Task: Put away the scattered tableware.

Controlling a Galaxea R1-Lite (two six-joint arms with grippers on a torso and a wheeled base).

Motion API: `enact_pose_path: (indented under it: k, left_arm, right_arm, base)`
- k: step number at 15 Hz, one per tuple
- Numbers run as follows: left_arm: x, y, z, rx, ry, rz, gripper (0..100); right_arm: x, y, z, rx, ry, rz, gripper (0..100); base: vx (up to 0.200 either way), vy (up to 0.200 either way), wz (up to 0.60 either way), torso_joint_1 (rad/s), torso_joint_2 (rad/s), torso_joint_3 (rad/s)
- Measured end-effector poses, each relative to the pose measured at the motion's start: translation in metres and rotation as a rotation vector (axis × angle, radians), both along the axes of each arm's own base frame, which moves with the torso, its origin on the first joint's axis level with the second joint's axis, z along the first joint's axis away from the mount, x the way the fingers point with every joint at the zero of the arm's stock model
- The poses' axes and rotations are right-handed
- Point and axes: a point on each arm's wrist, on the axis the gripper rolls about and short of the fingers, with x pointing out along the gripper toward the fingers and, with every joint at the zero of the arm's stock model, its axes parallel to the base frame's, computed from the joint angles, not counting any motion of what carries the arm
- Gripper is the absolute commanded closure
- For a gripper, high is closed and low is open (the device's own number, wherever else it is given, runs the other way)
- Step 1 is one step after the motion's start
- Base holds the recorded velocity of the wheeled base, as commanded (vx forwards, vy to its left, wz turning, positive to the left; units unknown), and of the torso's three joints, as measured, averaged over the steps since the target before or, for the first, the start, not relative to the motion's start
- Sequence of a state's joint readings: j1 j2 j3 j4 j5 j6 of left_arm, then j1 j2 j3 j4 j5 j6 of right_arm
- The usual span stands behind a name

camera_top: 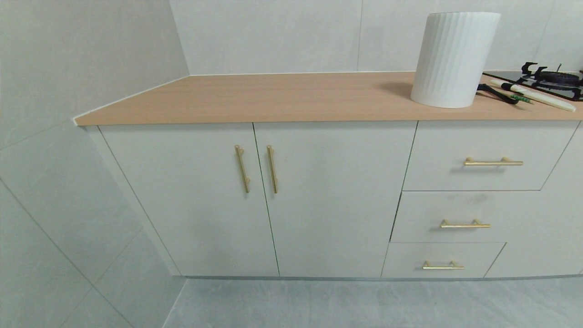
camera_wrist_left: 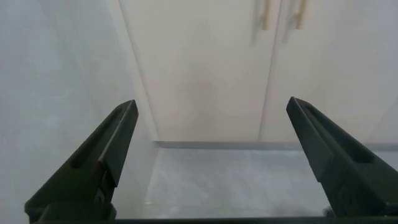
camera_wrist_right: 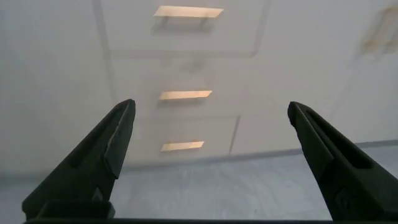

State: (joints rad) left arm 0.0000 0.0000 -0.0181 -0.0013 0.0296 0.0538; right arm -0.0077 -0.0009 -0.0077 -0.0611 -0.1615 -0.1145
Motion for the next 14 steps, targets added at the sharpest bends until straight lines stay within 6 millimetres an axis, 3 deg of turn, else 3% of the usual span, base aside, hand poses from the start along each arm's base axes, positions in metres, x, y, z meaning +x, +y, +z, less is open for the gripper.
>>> enact_pose_path:
  k: [2,14]
  left_arm:
    - [0.001,-0.0009,-0.0038,0.028,0.015,-0.039,0]
    - [0.0014,-0.0008,-0.0052,-0.056,0.019,-0.037,0]
  right_arm:
    - [0.0005,0.0018,-0.001,-0.002,0.005,0.082,0]
    - [0.0011,0.0027,-0.0078,0.109,0.051,0.135,0]
  base:
    - [0.0,0.0,0.0,0.0,0.0,0.0]
    - [0.0,0.0,0.0,0.0,0.0,0.0]
